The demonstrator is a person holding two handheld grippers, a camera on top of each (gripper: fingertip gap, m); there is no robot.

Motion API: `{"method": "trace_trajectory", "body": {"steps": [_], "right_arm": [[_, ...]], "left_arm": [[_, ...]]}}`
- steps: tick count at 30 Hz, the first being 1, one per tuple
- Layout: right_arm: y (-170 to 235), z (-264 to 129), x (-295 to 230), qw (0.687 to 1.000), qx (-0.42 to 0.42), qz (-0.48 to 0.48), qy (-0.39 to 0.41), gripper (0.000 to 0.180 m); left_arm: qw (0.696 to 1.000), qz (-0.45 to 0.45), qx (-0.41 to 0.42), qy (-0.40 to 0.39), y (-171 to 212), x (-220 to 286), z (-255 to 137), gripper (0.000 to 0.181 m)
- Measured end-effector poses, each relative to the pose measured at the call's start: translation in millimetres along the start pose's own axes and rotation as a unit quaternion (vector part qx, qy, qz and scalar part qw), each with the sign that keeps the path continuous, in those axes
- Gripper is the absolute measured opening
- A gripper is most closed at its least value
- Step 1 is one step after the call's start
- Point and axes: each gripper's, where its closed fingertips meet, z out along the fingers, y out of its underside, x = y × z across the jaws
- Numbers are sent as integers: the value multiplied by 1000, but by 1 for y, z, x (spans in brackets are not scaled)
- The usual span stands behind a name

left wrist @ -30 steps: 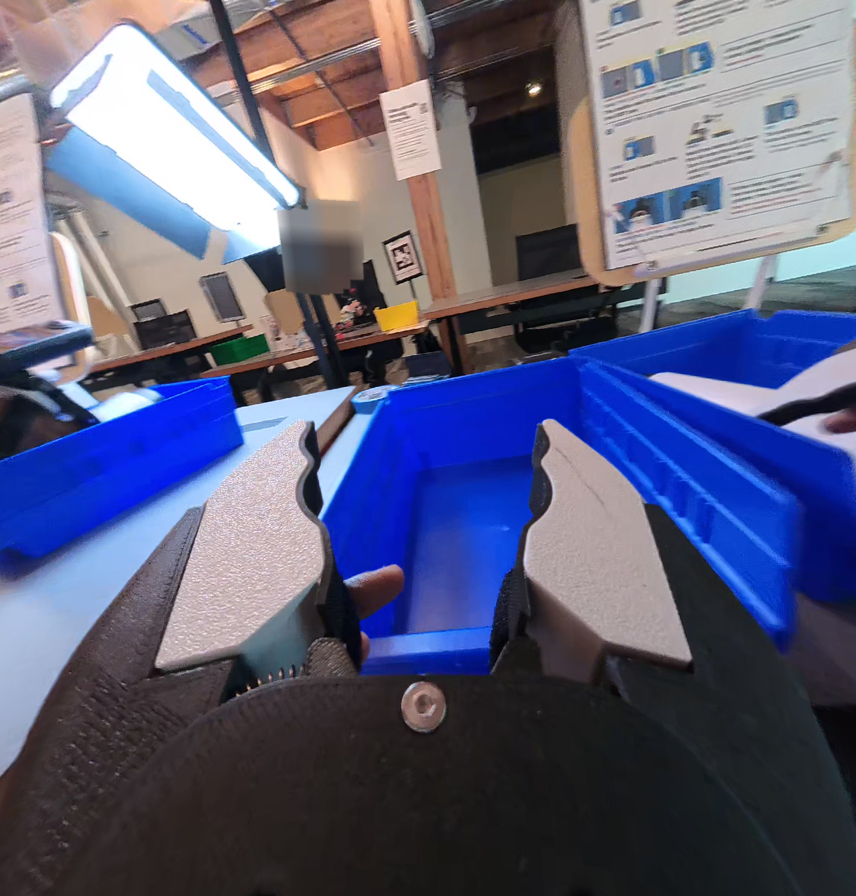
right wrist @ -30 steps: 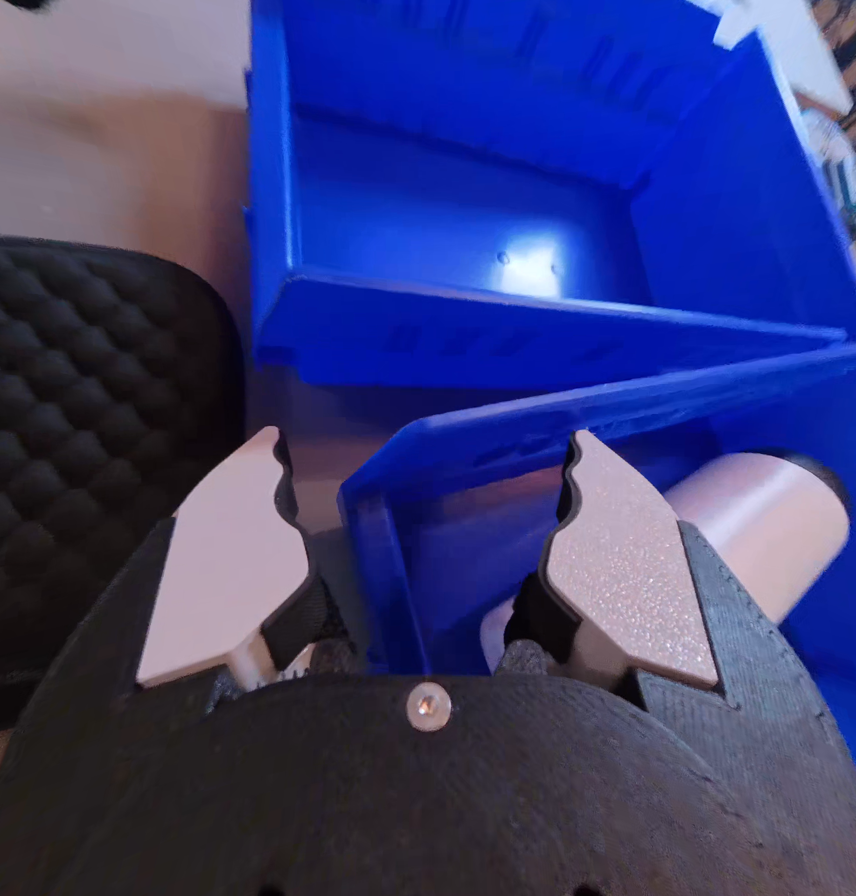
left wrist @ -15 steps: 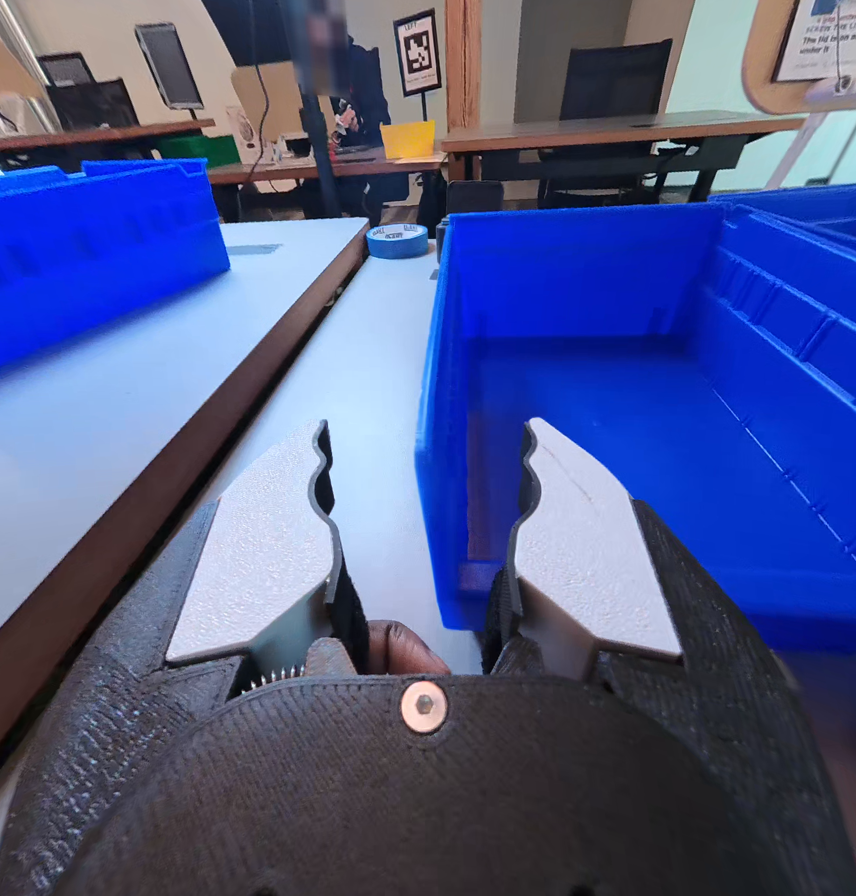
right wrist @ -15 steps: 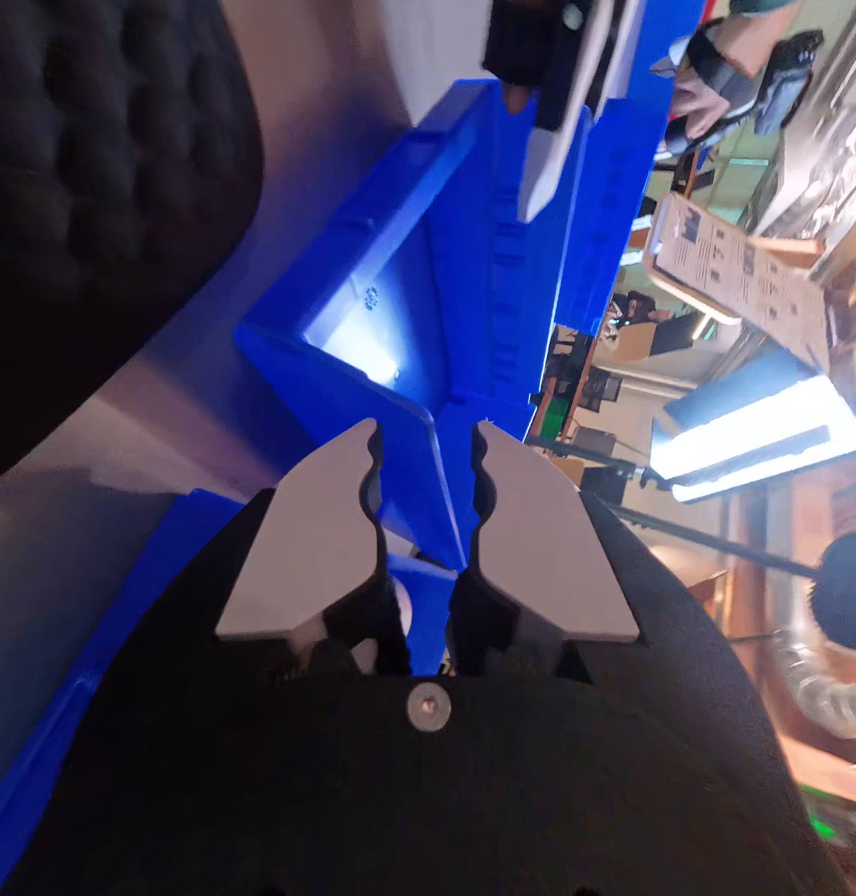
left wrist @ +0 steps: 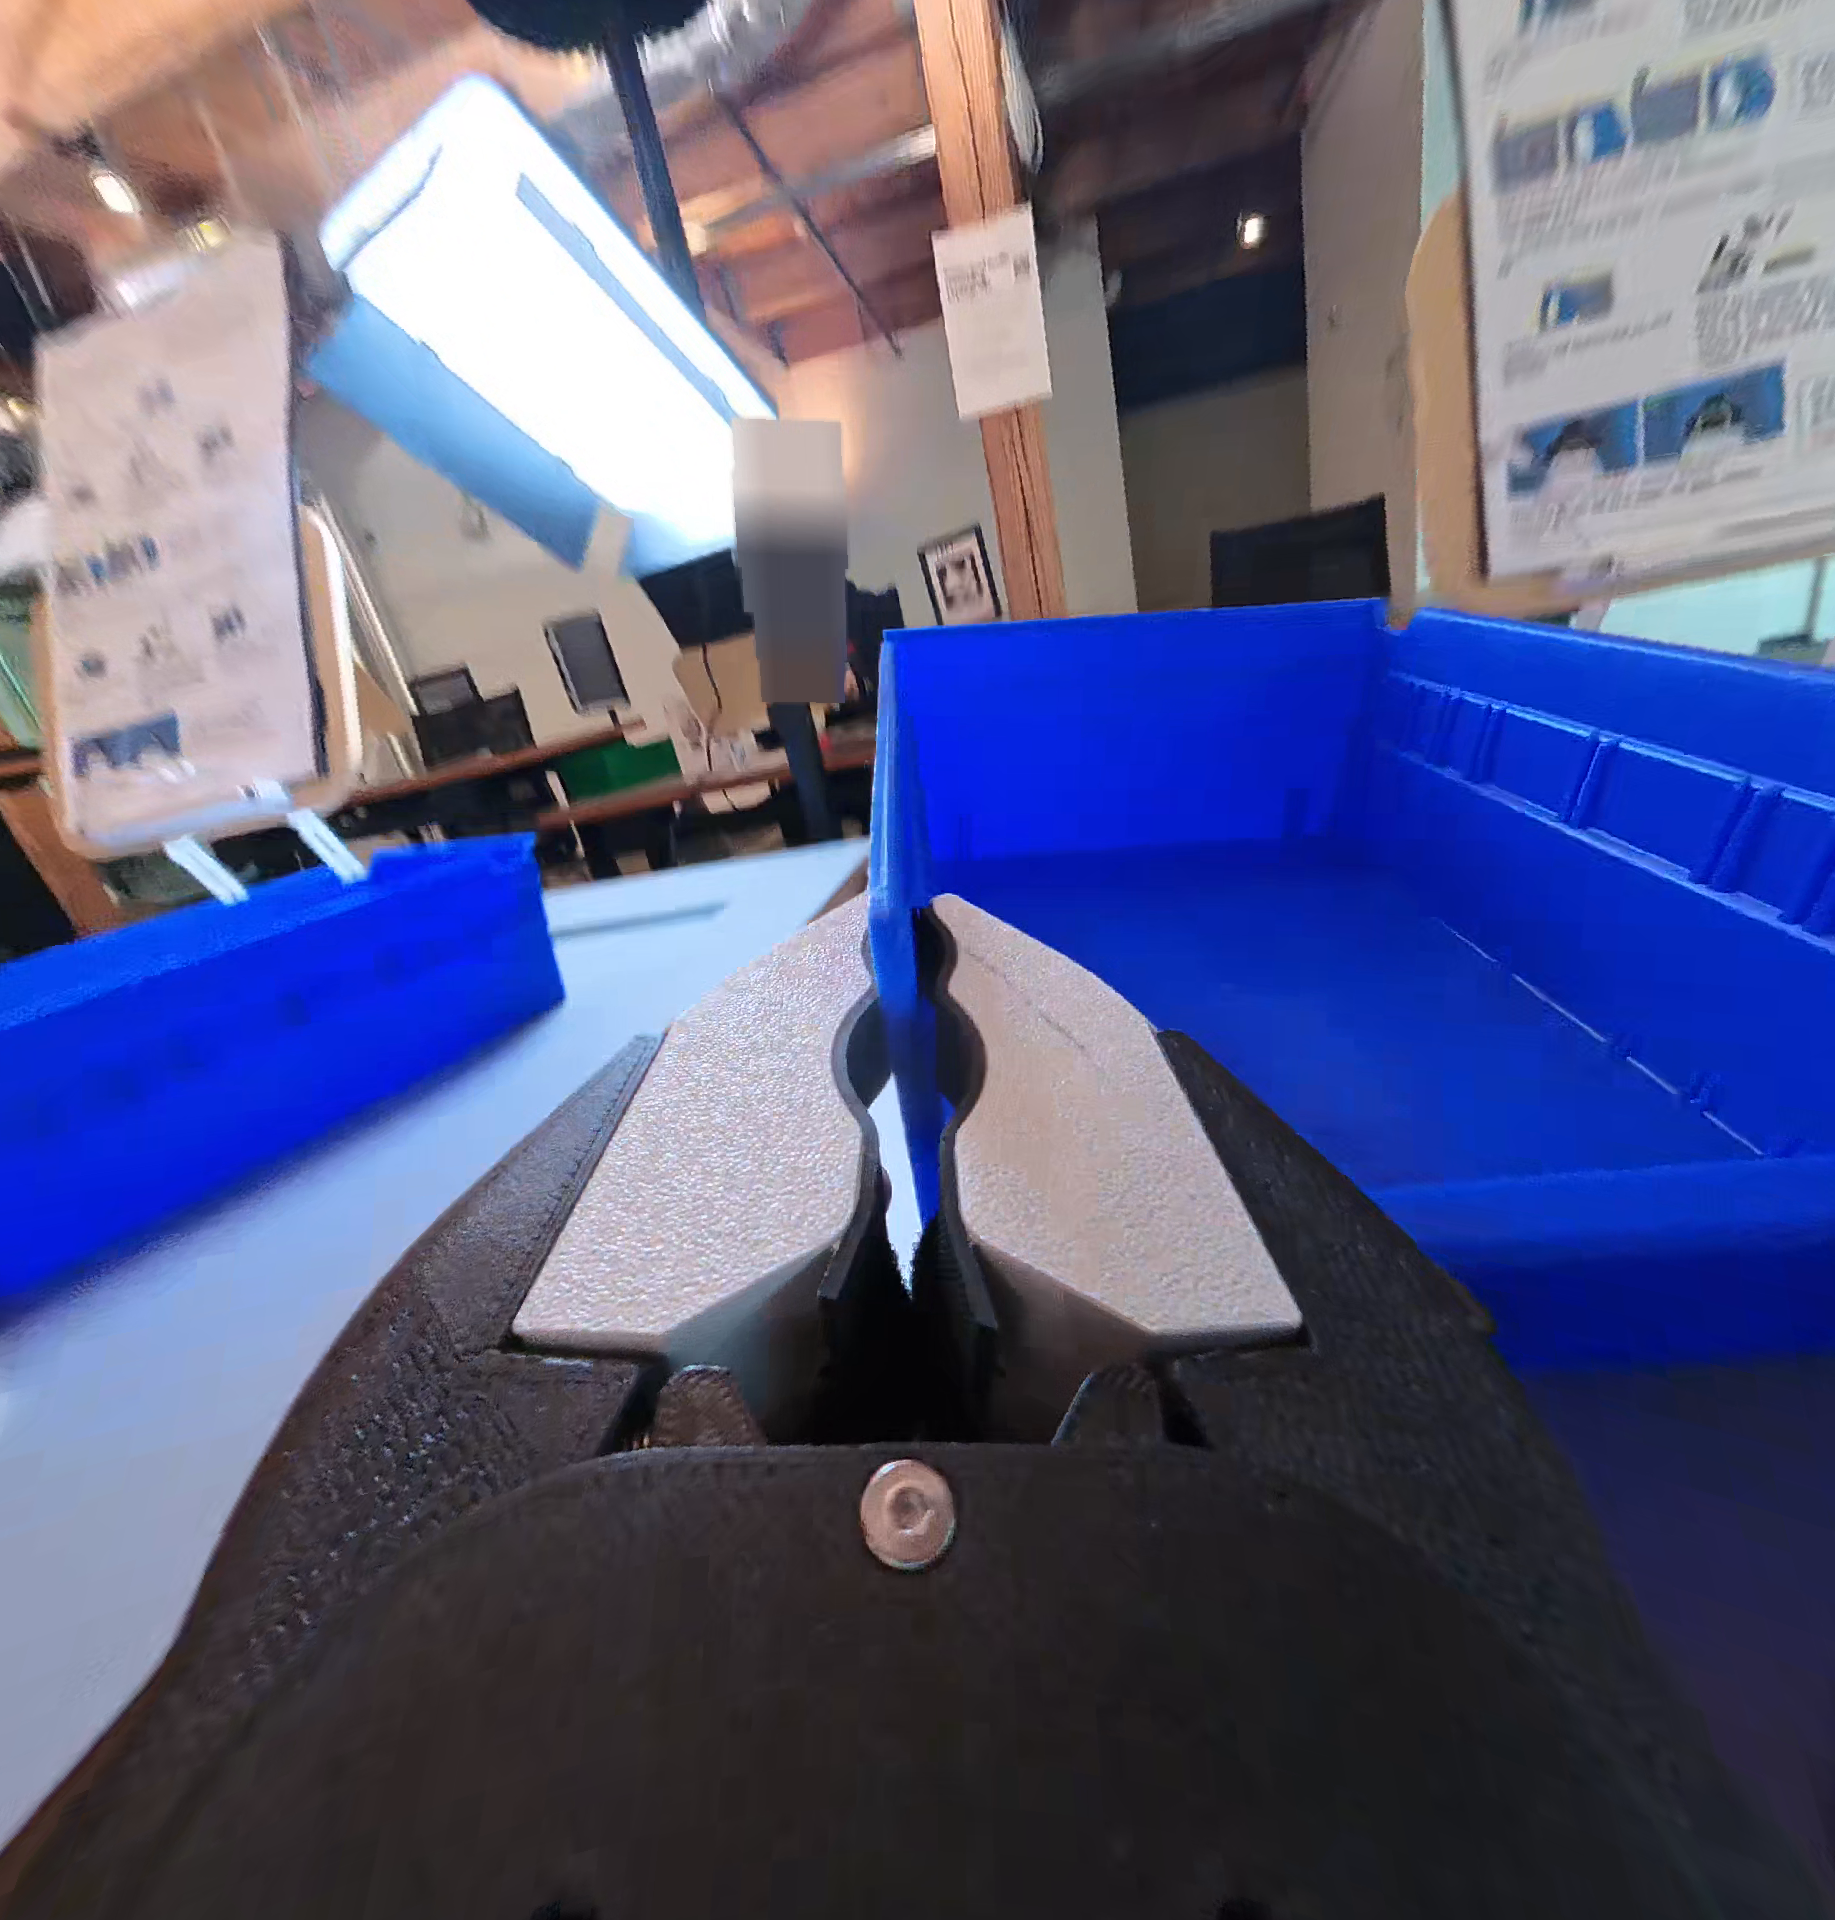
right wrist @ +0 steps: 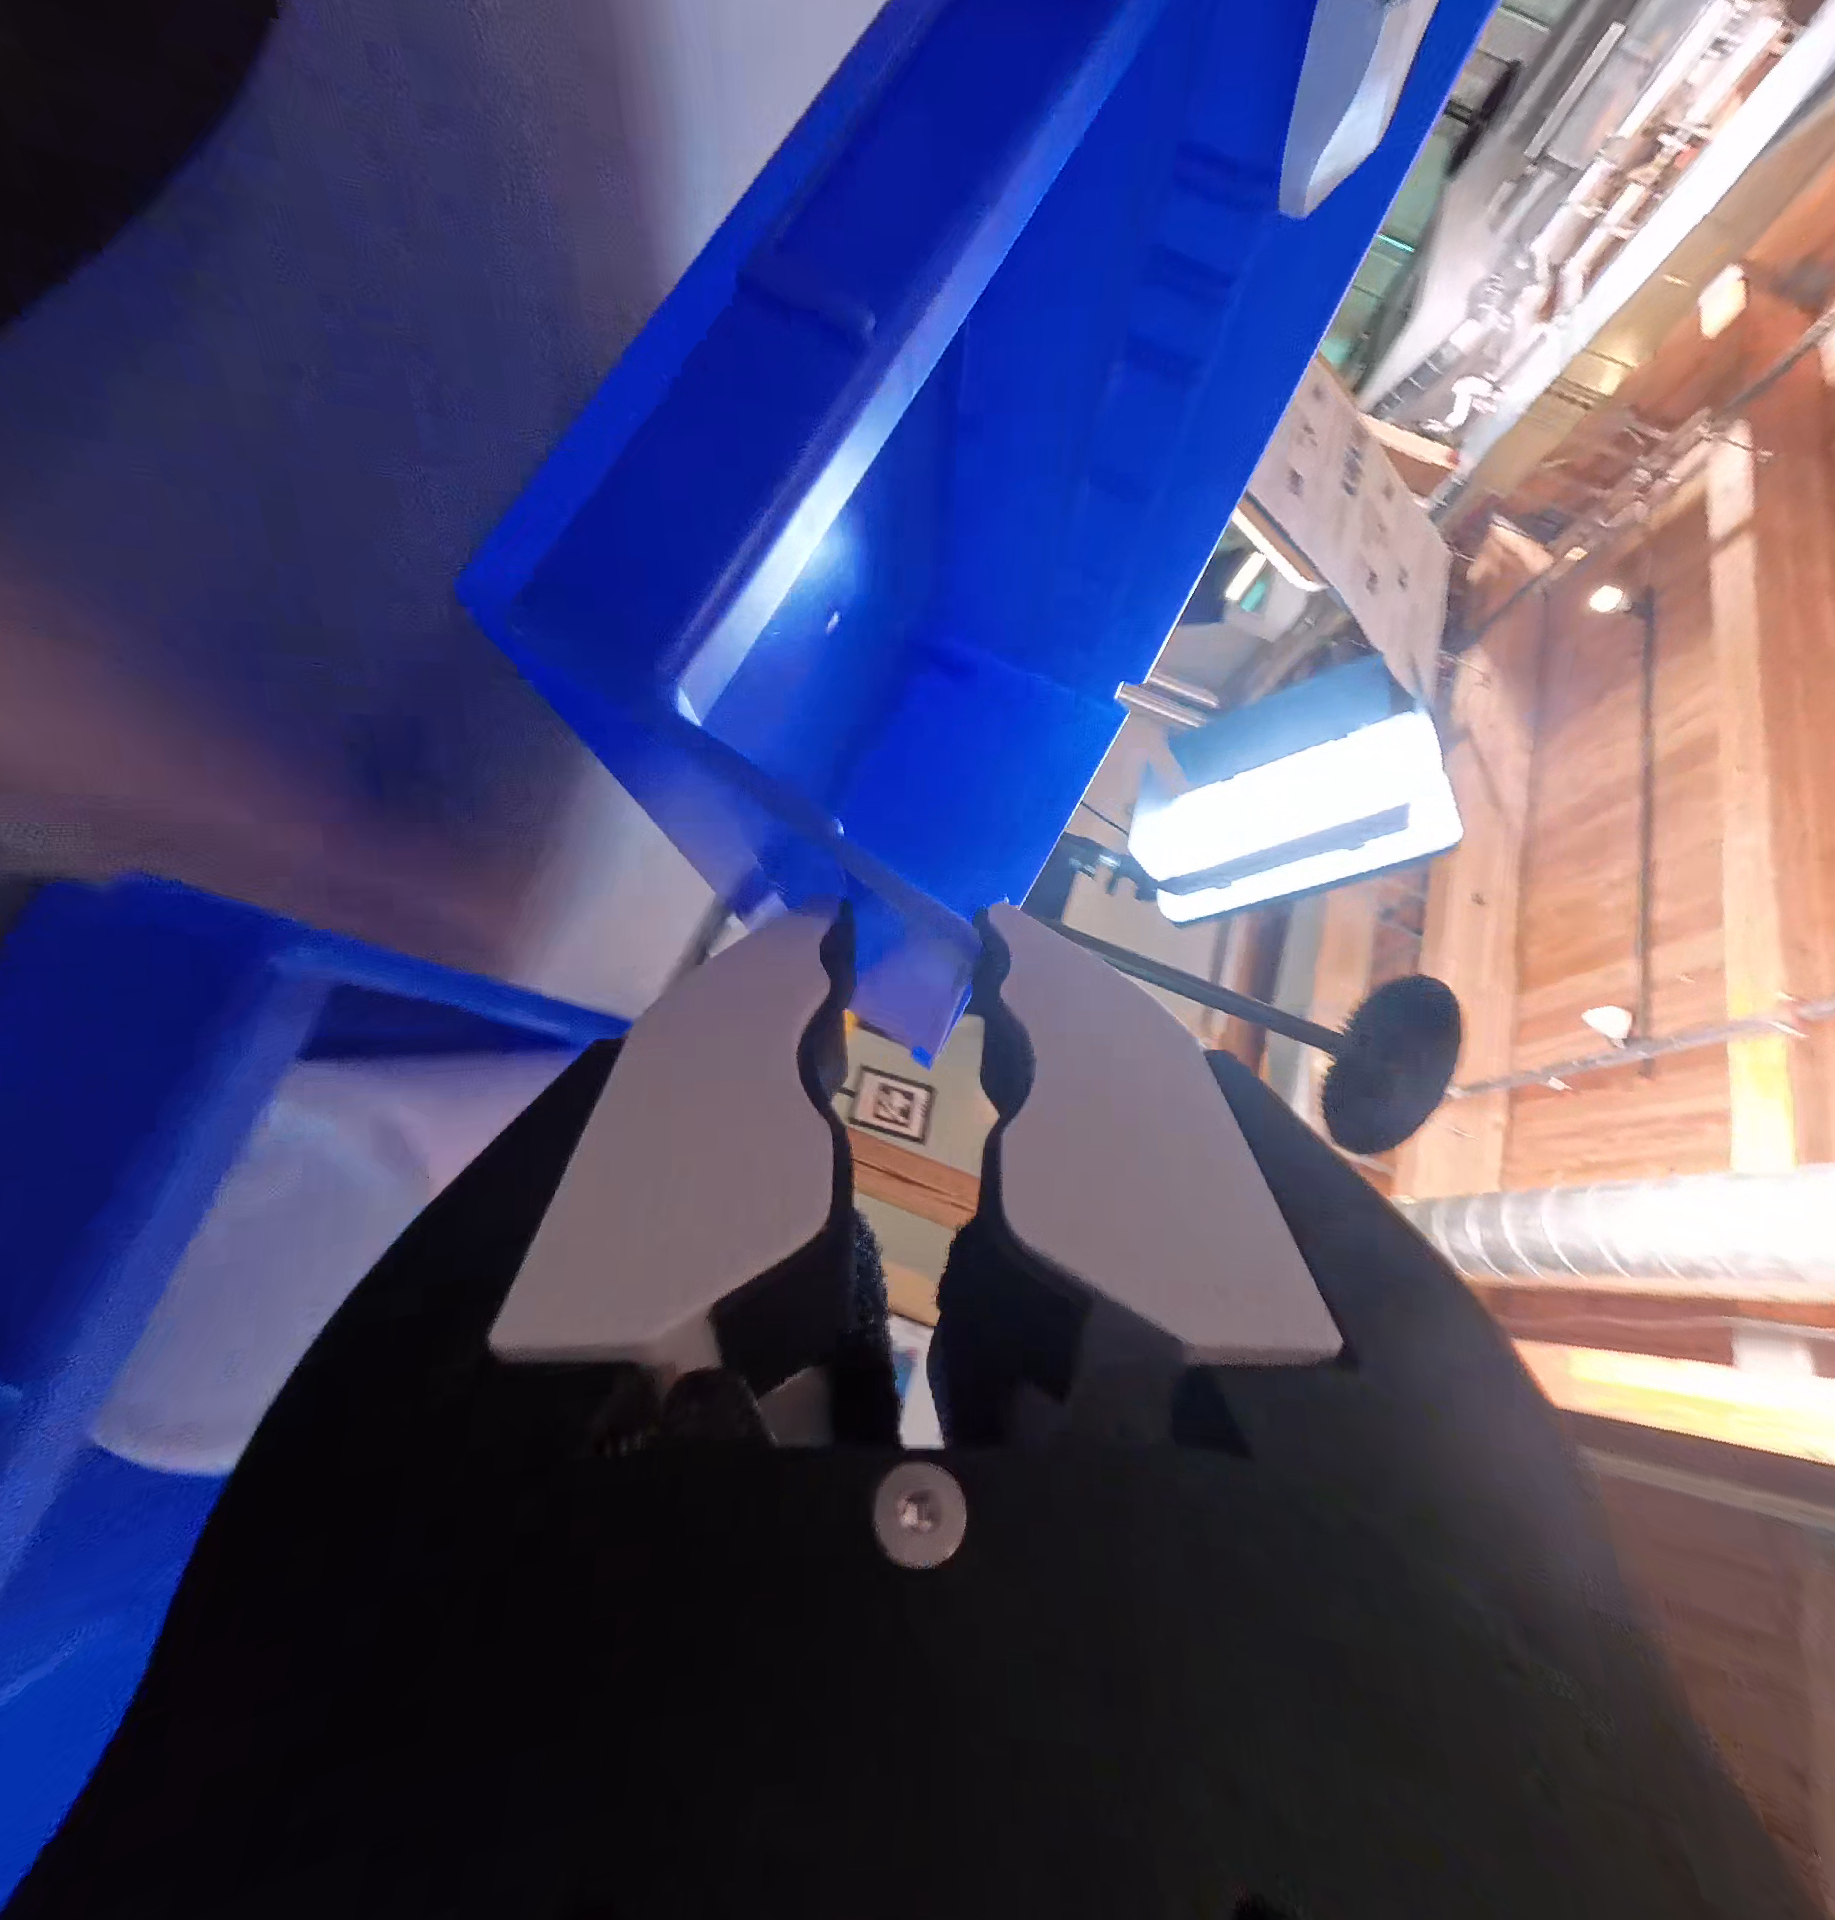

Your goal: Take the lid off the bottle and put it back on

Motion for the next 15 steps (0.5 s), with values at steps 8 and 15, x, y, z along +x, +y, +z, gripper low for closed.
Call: {"method": "trace_trajectory", "body": {"steps": [8, 15], "right_arm": [[81, -91, 37, 991, -112, -10, 72, 9], [162, -204, 19, 963, -257, 3, 78, 8]], "left_arm": [[988, 4, 144, 49, -126, 84, 11, 3], [966, 10, 203, 158, -201, 217, 29, 3]]}}
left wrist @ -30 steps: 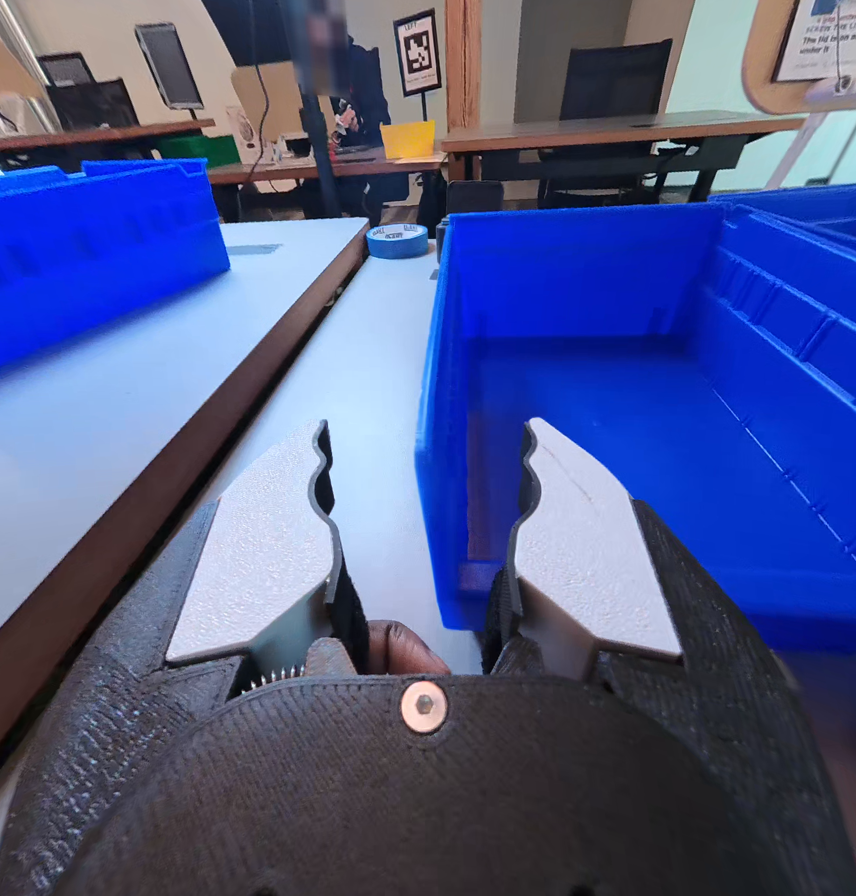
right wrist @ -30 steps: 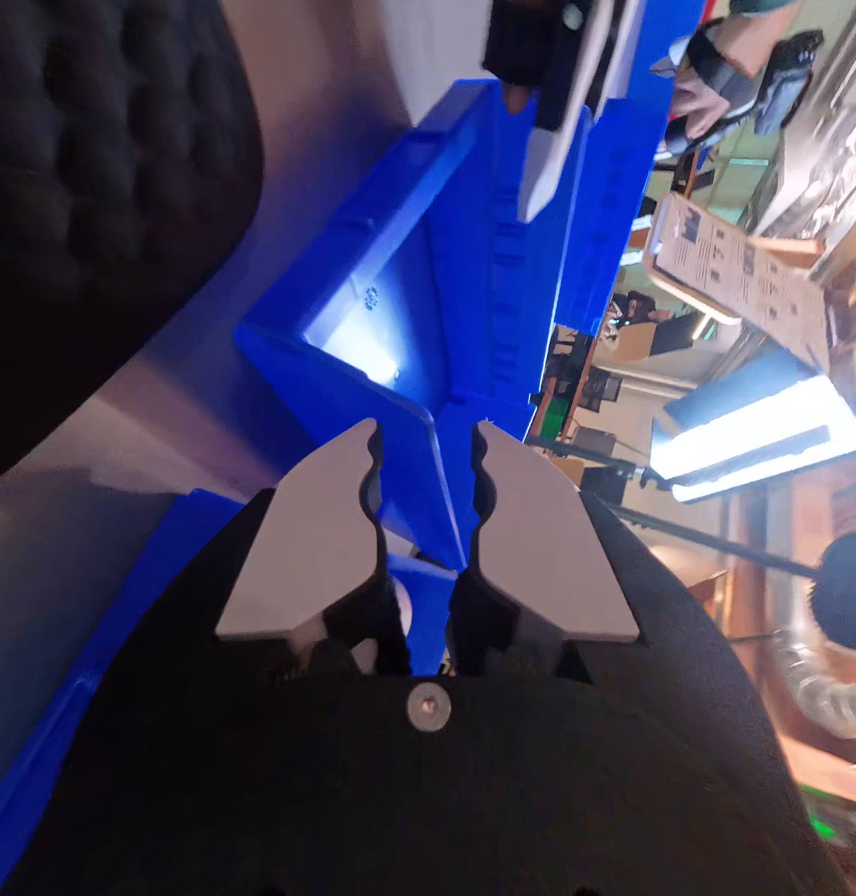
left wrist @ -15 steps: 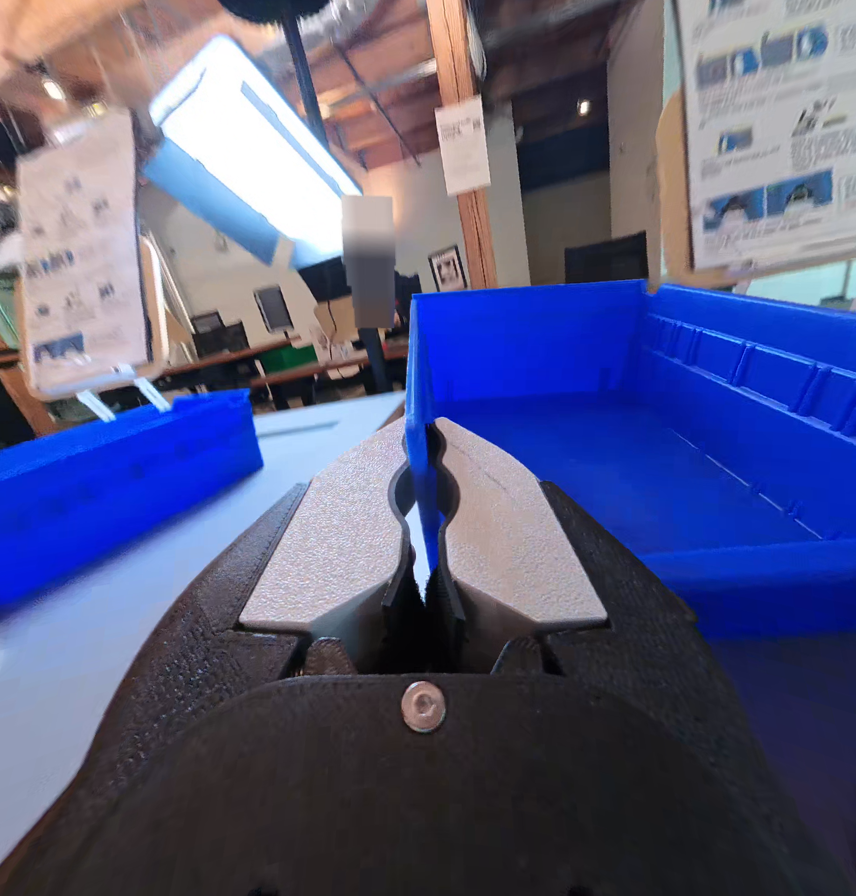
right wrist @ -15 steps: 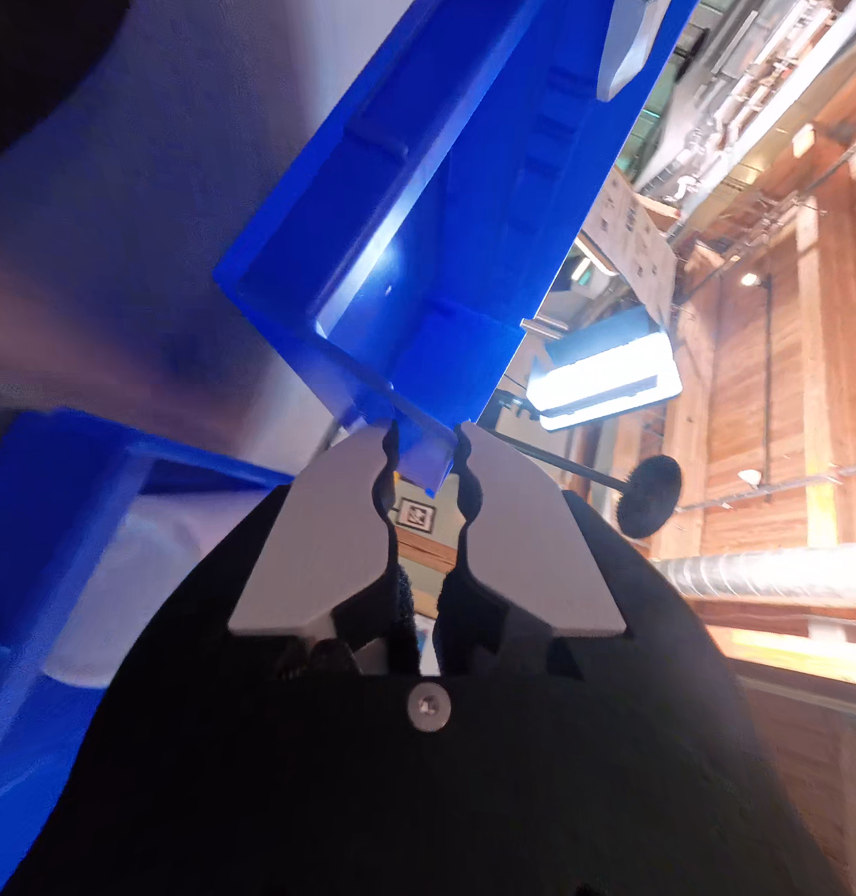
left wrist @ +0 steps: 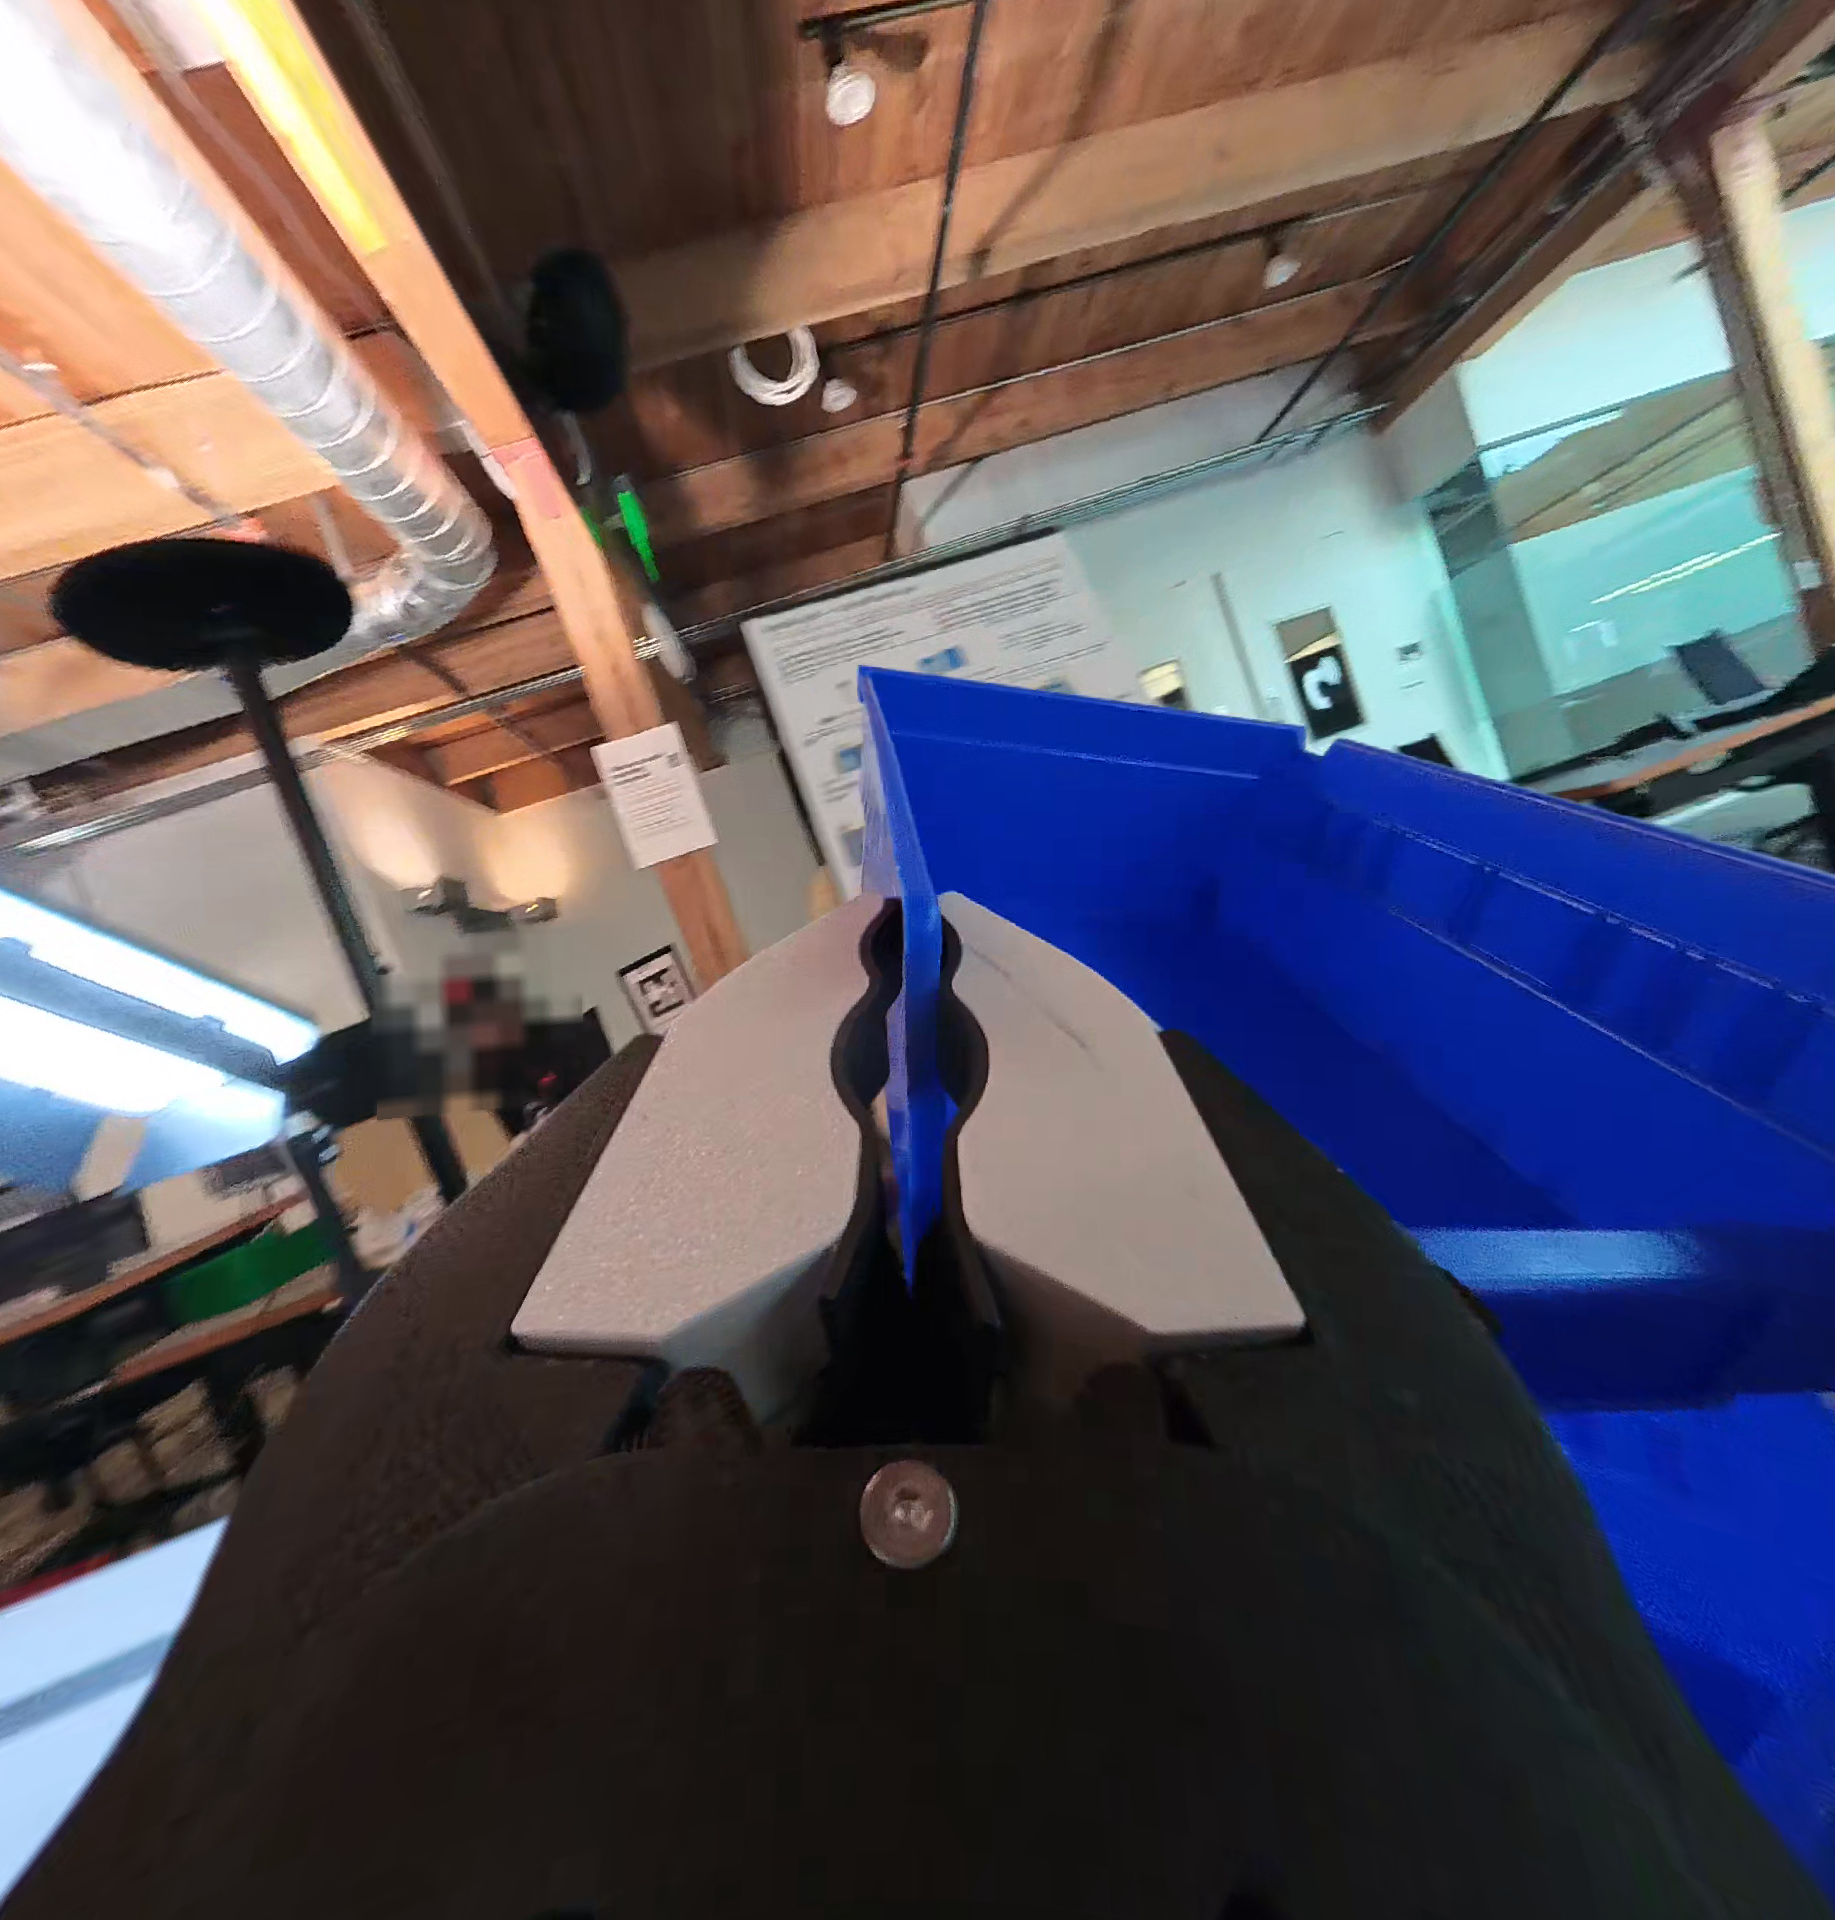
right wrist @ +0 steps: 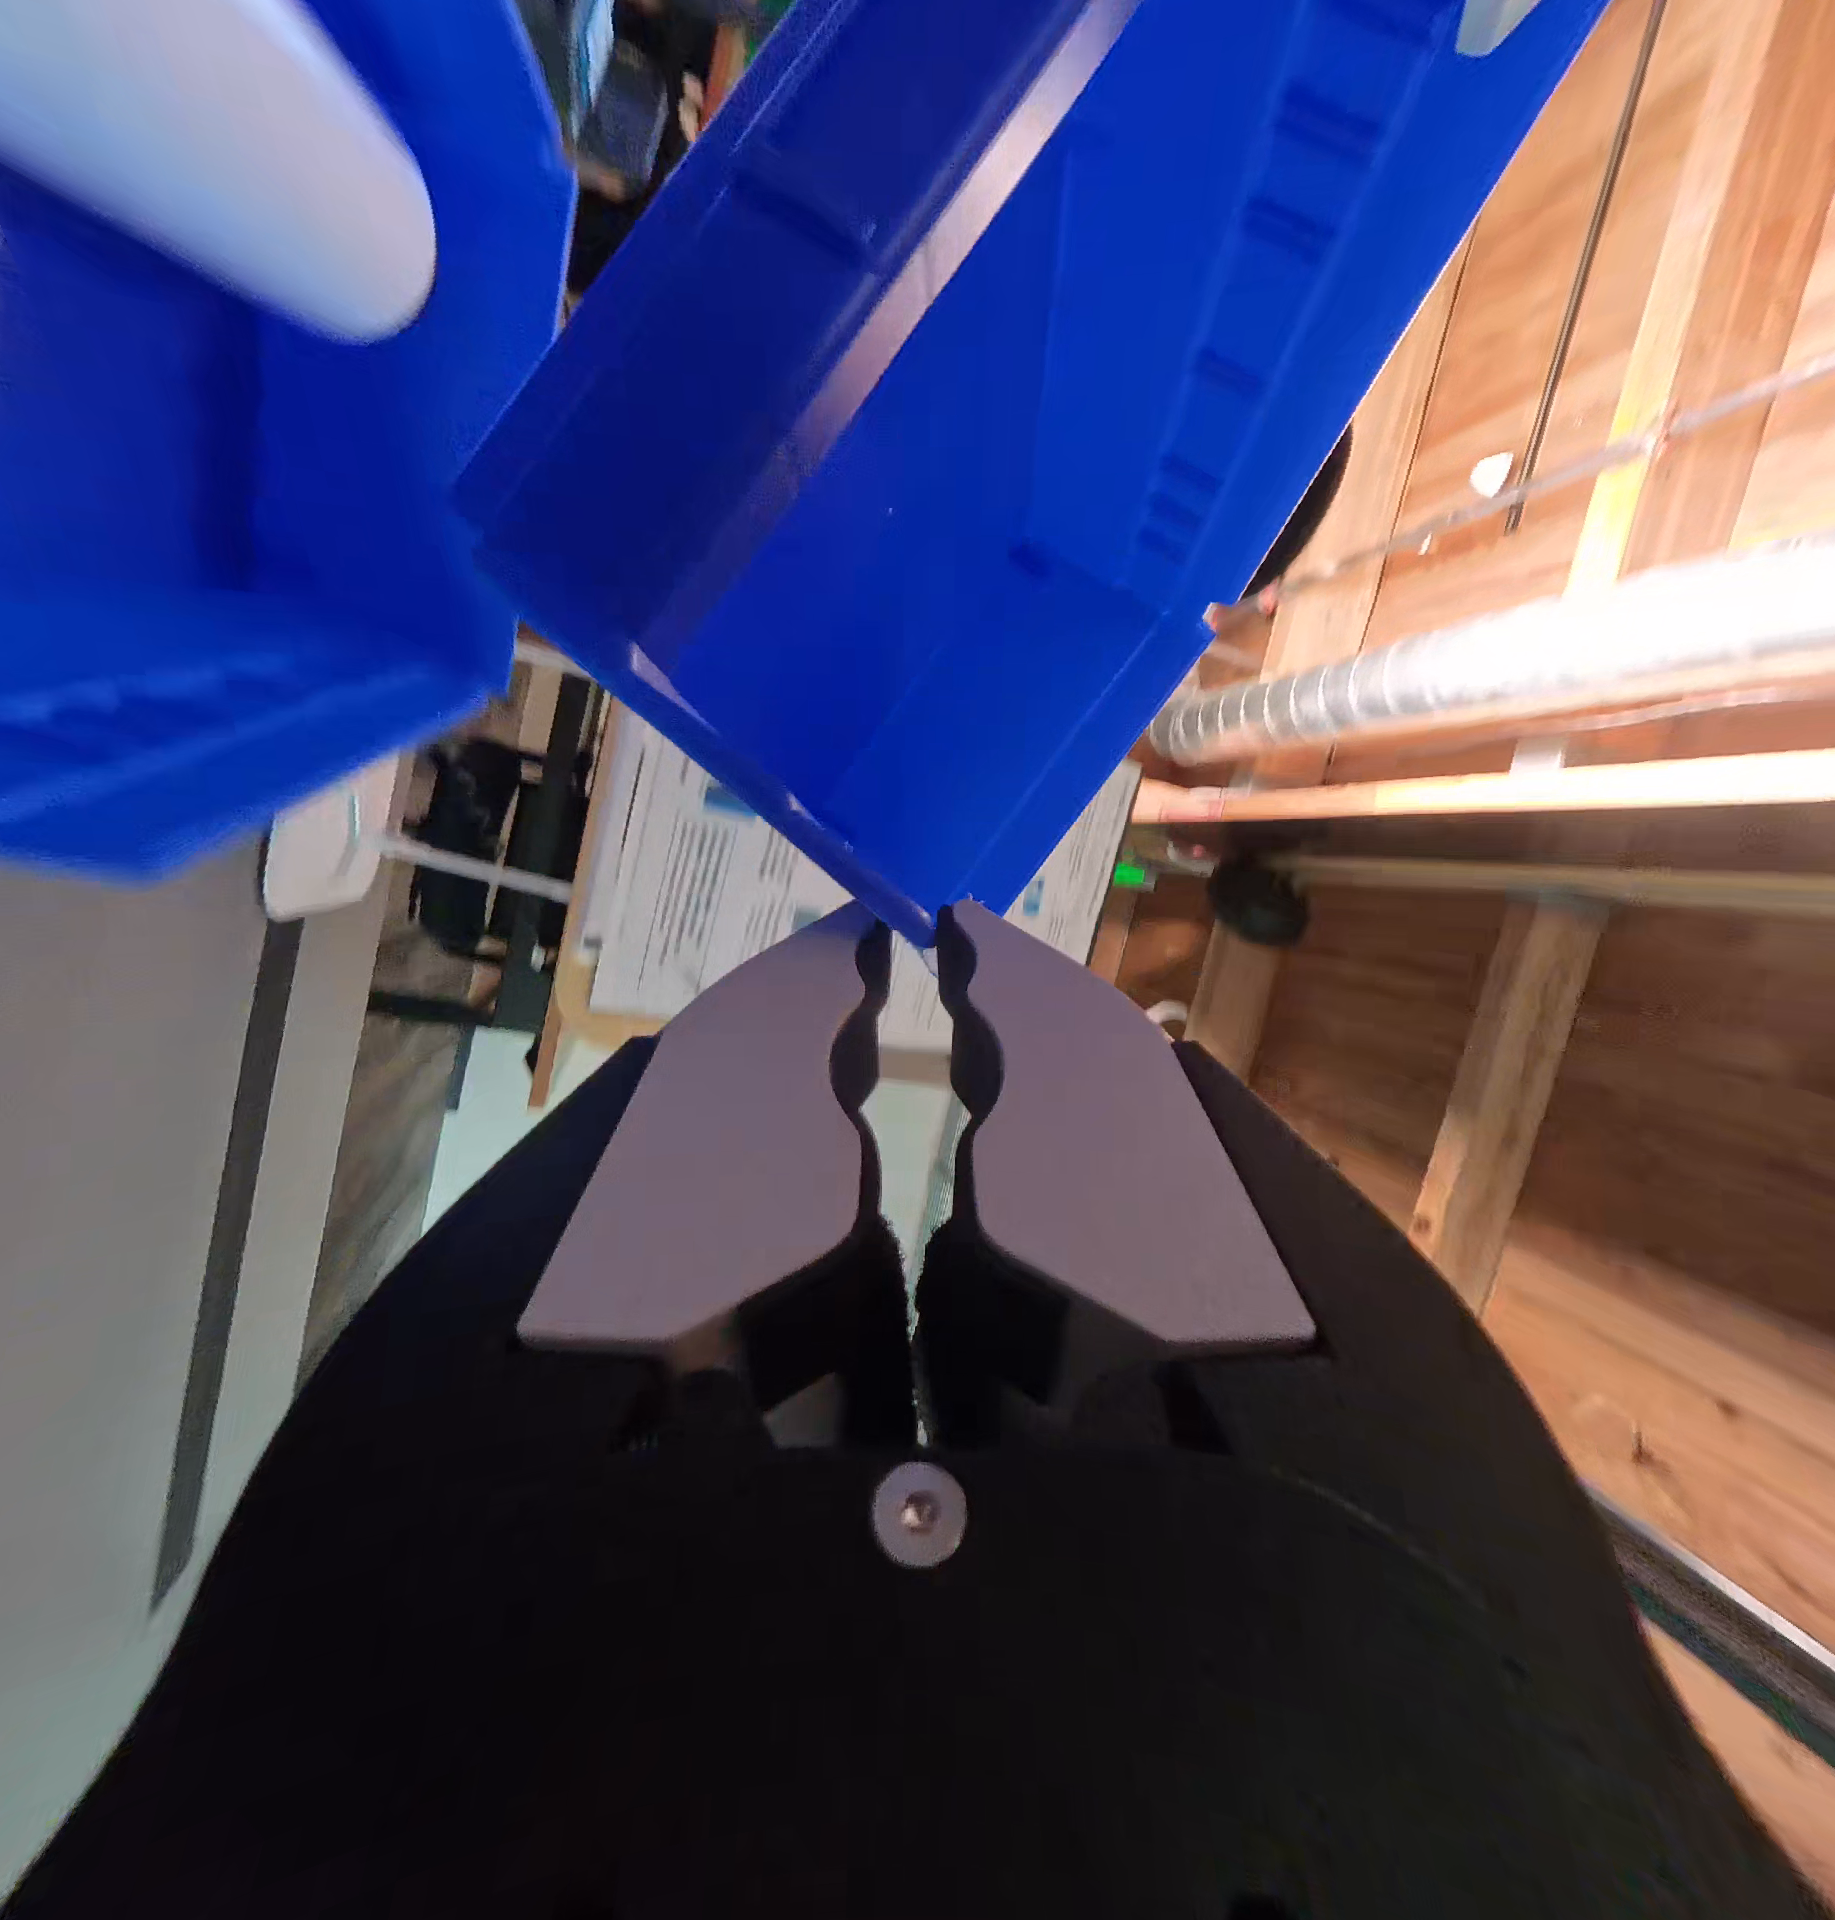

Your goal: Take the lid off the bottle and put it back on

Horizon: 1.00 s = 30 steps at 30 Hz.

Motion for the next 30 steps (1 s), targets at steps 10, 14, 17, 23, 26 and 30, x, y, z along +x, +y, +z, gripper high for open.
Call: {"method": "trace_trajectory", "body": {"steps": [10, 14, 17, 23, 26, 30], "right_arm": [[131, -101, -80, 986, -136, 40, -92, 8], [167, -131, -126, 975, -158, 83, -133, 8], [189, -151, -154, 964, -169, 124, -162, 8], [221, -178, -181, 953, -213, 111, -184, 4], [230, -183, -186, 950, -219, 131, -179, 3], [241, -188, -198, 943, -241, 107, -202, 2]], "left_arm": [[983, -2, -36, 181, 2, 192, 80, 3], [970, -11, -87, 226, 29, 260, 95, 3], [959, -40, -135, 246, 48, 299, 91, 4], [945, -88, -169, 267, 68, 342, 72, 11], [940, -101, -178, 272, 78, 350, 61, 15], [920, -100, -217, 312, 90, 366, 38, 30]]}}
